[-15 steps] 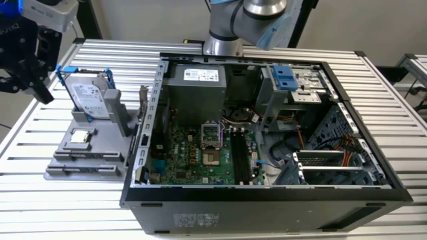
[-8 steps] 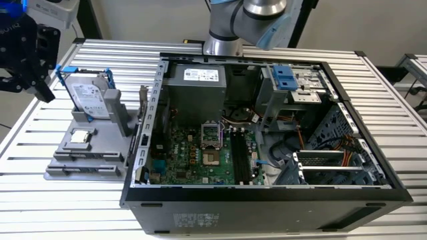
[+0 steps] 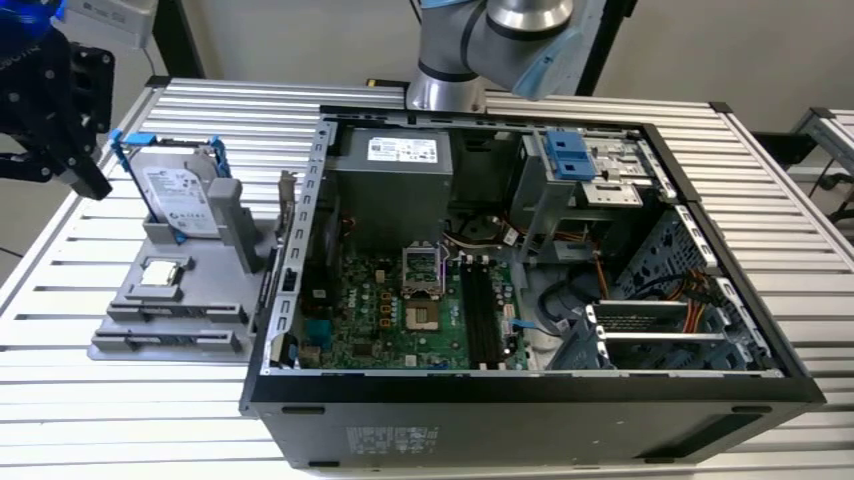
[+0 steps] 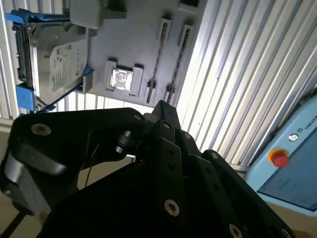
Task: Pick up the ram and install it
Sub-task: 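Pick up the ram and move it above insertion slot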
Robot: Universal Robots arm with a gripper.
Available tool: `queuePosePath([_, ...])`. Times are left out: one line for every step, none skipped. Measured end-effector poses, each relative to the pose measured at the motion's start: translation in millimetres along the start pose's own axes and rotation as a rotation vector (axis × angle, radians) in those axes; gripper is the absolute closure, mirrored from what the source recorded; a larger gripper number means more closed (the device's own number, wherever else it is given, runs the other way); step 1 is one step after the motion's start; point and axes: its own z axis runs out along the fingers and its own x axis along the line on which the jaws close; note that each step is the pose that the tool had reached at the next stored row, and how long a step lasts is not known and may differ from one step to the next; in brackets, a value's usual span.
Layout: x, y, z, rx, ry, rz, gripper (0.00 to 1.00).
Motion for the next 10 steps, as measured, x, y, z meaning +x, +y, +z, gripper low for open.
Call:
queuePosePath([0.0,0.0,0.0,-0.0011,0.0004,-0.018,1.0])
queuePosePath([0.0,0.0,0.0,-0.0022,0.0005,-0.035,1.0])
queuePosePath([0.0,0.0,0.0,-0.0034,0.0009,-0.051,1.0])
queuePosePath([0.0,0.0,0.0,-0.0044,0.0012,-0.068,1.0])
queuePosePath([0.0,0.0,0.0,-0.0055,0.0014,-0.086,1.0])
queuePosePath([0.0,0.0,0.0,-0.0067,0.0018,-0.104,1.0])
queuePosePath([0.0,0.0,0.0,-0.0079,0.0021,-0.122,1.0])
queuePosePath([0.0,0.0,0.0,-0.009,0.0024,-0.141,1.0])
queuePosePath([0.0,0.0,0.0,-0.0102,0.0028,-0.159,1.0])
queuePosePath([0.0,0.0,0.0,-0.0114,0.0031,-0.177,1.0])
